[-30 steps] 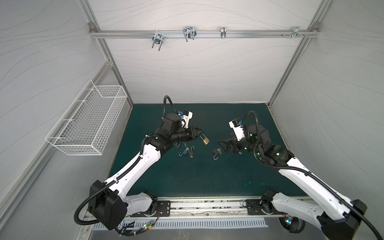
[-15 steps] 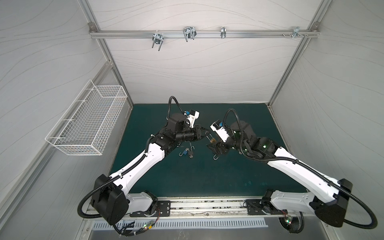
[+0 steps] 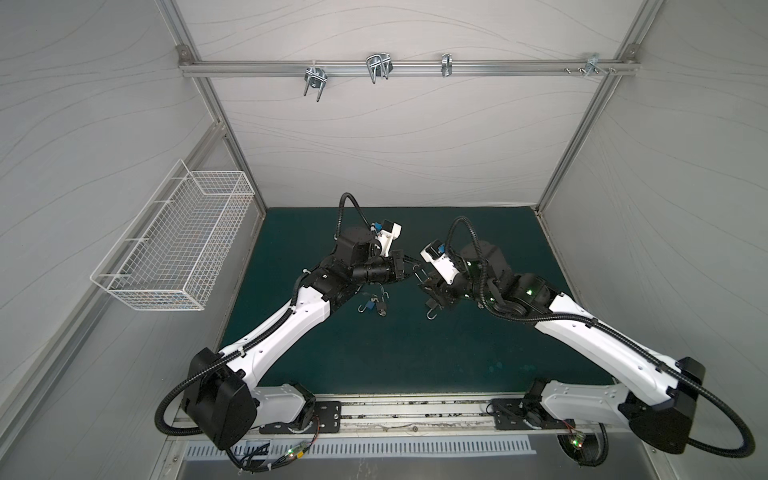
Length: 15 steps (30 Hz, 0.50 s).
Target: Lock with the key
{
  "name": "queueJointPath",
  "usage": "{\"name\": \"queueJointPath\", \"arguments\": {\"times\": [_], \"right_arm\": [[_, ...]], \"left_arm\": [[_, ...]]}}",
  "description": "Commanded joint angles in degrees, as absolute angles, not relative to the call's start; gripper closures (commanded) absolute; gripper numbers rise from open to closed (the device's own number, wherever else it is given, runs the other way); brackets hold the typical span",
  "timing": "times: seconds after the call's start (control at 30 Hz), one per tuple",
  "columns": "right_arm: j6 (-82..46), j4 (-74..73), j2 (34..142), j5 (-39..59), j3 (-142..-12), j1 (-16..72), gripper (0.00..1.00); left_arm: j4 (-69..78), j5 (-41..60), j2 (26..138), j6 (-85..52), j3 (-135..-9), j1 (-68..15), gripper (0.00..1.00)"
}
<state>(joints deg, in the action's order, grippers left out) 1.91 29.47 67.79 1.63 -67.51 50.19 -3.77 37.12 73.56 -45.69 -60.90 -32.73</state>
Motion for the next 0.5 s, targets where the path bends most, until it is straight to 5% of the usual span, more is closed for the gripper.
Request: {"name": "queueJointPath", "arguments": {"times": [0.0, 0.23, 0.33, 0.4, 0.47], "right_arm": [[2.5, 30.8, 67.6, 1.5, -68.8, 50.4, 0.63], [1.0, 30.9, 66.7, 0.2, -68.2, 50.3, 0.79], [-2.2, 30.8, 65.1, -0.3, -66.3, 48.1, 0.87], [-5.5, 31.6, 64.3, 0.3, -64.7, 44.8, 0.91], [-8.7, 32.9, 63.8, 0.7, -62.9, 40.5, 0.92]], "left_arm": [[-0.3, 38.3, 73.7, -46.2, -63.2, -33.0, 1.00], [-2.2, 37.3, 73.5, -45.3, -64.3, -33.0, 0.99], [-7.3, 34.6, 73.6, -42.2, -66.9, -32.7, 0.51], [-12.8, 31.7, 73.9, -39.9, -69.6, -32.3, 0.28], [-18.1, 28.9, 74.5, -37.8, -73.1, -31.2, 0.14]]}}
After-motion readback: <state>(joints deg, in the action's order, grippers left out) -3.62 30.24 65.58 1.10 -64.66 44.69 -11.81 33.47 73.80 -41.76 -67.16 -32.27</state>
